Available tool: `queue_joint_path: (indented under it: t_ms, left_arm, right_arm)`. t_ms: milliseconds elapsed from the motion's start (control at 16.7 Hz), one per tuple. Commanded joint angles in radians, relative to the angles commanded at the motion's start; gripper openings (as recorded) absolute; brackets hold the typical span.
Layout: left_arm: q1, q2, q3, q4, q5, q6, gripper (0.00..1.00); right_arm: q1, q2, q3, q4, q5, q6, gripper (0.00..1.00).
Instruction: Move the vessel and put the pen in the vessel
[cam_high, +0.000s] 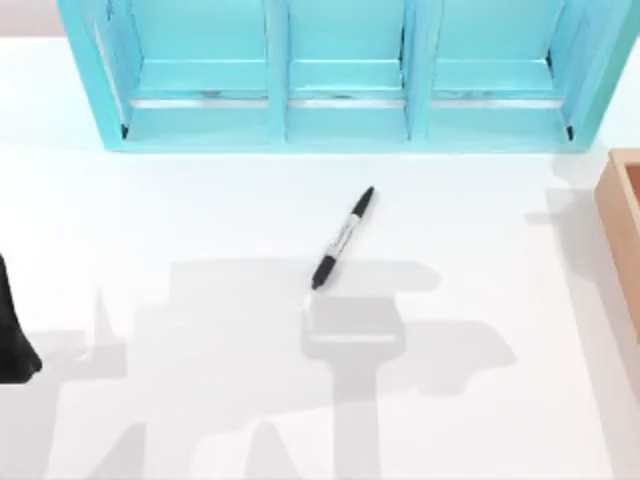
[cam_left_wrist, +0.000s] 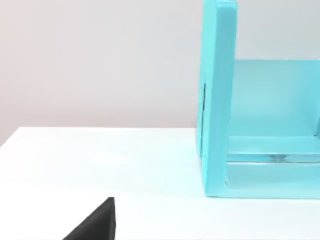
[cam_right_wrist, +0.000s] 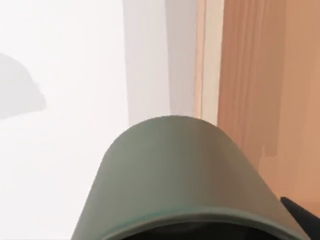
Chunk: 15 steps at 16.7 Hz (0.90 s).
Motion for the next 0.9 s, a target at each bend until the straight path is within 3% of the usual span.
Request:
queue_joint_path:
  t_ms: [540,900]
  left_arm:
    - [0.0,0.0,0.0,0.0,0.0,0.0,1.0]
    - [0.0,0.0,0.0,0.0,0.0,0.0,1.0]
  right_arm:
    - [0.233,0.333,0.131,0.209,0.051,0.231,0.0]
    - [0.251,0.357,0.134,0.233,0.052,0.254,0.0]
